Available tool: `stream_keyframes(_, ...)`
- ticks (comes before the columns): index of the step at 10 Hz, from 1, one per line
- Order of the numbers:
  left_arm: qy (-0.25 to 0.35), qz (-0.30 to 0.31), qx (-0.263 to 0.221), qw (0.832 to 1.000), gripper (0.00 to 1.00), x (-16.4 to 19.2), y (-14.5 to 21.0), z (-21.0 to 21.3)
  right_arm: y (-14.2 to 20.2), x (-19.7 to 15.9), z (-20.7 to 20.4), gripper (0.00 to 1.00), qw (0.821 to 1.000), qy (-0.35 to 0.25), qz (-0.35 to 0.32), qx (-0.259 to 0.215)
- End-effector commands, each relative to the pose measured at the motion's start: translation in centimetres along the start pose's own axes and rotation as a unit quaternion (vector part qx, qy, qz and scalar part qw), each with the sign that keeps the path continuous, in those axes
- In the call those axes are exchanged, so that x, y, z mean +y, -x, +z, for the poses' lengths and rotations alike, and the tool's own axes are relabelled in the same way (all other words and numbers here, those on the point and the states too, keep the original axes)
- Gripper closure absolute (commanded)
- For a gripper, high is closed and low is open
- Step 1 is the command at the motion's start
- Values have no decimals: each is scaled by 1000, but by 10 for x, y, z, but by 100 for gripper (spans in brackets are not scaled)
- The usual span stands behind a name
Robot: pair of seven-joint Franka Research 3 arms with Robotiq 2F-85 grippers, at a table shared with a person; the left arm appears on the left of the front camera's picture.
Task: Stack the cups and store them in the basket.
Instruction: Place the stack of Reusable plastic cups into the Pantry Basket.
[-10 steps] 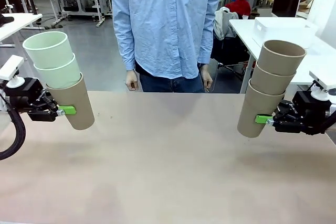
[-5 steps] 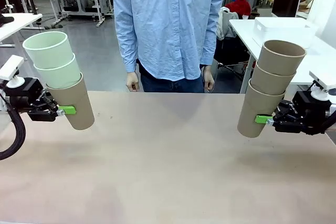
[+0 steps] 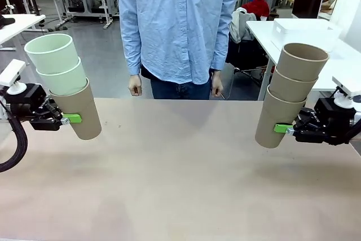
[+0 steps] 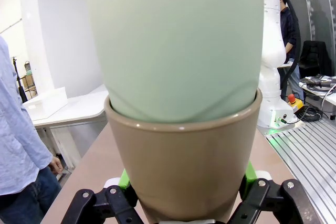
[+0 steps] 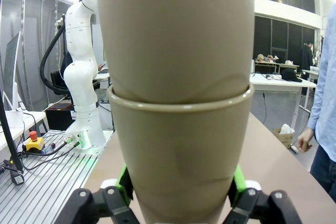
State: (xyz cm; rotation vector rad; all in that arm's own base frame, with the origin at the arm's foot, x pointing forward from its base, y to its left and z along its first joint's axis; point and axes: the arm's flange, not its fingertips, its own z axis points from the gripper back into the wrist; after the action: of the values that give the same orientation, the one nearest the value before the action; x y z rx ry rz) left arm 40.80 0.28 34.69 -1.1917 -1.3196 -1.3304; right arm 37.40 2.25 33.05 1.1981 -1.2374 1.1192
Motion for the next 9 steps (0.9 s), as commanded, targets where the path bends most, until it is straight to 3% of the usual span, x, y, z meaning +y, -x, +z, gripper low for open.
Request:
stream_keyframes(1,2,-6,-4,1000,14,-1,-4,-1,-4,0,0,15,1000,0,4,-1)
stream_keyframes(9,2,-6,-4,1000,14,-1,-4,-1,-4,0,0,15,1000,0,4,-1)
